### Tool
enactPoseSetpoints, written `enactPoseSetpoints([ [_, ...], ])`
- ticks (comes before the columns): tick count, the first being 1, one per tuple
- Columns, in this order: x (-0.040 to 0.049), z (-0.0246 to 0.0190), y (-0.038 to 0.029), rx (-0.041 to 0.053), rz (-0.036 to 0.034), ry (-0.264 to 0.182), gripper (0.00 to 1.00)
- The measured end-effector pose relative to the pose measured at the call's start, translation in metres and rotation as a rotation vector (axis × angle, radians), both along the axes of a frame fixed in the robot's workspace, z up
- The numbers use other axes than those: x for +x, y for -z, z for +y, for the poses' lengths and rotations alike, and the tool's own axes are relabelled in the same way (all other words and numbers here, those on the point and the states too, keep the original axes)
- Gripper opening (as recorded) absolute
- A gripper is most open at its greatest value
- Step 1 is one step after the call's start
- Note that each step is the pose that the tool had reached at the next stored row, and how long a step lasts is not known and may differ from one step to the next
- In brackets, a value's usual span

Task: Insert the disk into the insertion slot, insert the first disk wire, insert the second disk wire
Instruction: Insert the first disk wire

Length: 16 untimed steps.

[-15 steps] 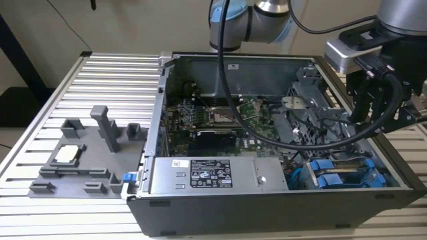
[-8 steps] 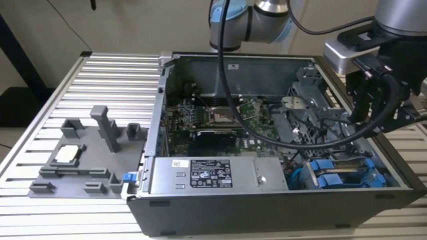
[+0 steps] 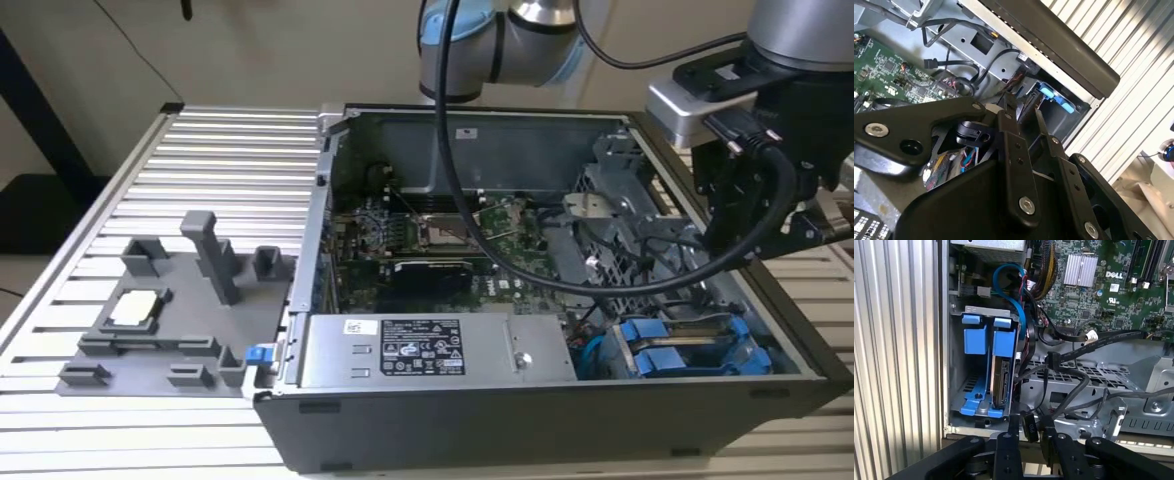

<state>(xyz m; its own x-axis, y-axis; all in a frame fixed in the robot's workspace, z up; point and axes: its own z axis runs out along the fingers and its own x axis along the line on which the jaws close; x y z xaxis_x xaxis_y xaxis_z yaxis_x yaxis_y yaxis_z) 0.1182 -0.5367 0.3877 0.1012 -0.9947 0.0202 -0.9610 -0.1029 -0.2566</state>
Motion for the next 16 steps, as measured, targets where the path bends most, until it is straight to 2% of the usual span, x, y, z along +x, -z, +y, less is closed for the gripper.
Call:
enactPoseSetpoints([
  [4, 0.0000, 0.0003, 0.0000, -0.0002, -0.0002, 0.000, 0.29],
  [5, 0.0000, 0.0003, 0.0000, -0.0002, -0.0002, 0.000, 0.22],
  [7, 0.0000, 0.0003, 0.0000, -0.0003, -0.0002, 0.000, 0.22],
  [8, 0.0000, 0.0003, 0.0000, -0.0003, -0.0002, 0.000, 0.19],
  [16, 0.0000, 0.0003, 0.0000, -0.0003, -0.0002, 0.000, 0.19],
])
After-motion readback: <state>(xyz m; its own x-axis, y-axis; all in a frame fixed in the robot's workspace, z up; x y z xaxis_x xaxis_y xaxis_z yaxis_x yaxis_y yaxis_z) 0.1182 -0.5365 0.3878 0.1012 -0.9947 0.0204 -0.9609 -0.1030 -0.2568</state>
